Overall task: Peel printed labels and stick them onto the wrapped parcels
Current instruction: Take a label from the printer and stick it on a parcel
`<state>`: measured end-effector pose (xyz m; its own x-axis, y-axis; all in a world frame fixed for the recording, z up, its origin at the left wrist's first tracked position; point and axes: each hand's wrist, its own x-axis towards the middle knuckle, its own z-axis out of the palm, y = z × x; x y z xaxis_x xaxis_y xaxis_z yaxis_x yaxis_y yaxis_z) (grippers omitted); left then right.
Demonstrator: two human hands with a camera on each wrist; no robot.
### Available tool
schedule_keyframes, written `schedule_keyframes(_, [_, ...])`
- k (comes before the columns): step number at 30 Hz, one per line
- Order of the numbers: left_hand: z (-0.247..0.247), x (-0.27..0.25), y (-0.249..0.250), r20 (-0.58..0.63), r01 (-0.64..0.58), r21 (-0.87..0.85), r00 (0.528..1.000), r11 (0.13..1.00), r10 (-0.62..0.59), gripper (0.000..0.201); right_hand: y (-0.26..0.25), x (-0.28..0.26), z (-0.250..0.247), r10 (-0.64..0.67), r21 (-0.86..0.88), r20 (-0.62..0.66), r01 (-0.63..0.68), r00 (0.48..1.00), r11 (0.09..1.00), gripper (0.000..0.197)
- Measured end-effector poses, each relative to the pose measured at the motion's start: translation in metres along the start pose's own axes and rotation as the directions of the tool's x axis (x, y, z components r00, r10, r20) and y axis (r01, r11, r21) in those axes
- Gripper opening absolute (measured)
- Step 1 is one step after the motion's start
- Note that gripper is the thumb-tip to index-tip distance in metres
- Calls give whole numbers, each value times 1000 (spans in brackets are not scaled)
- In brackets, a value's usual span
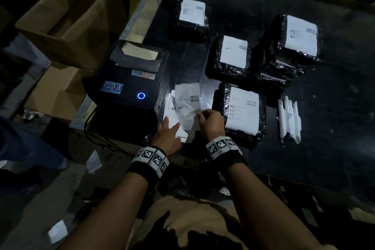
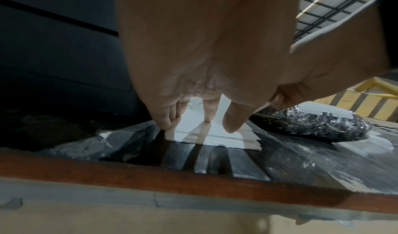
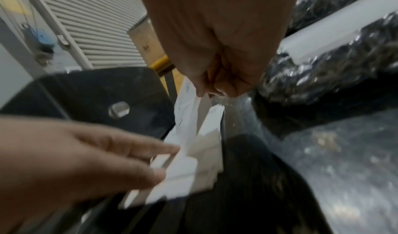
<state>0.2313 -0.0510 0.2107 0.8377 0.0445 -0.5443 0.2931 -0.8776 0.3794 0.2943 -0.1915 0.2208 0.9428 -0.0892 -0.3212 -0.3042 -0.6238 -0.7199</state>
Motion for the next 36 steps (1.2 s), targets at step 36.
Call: schedule_keyframes(36, [-14,2,197,-439,-462,-237,835,855,330,52,66,11,-190,4,673,-95,62,995,737,12])
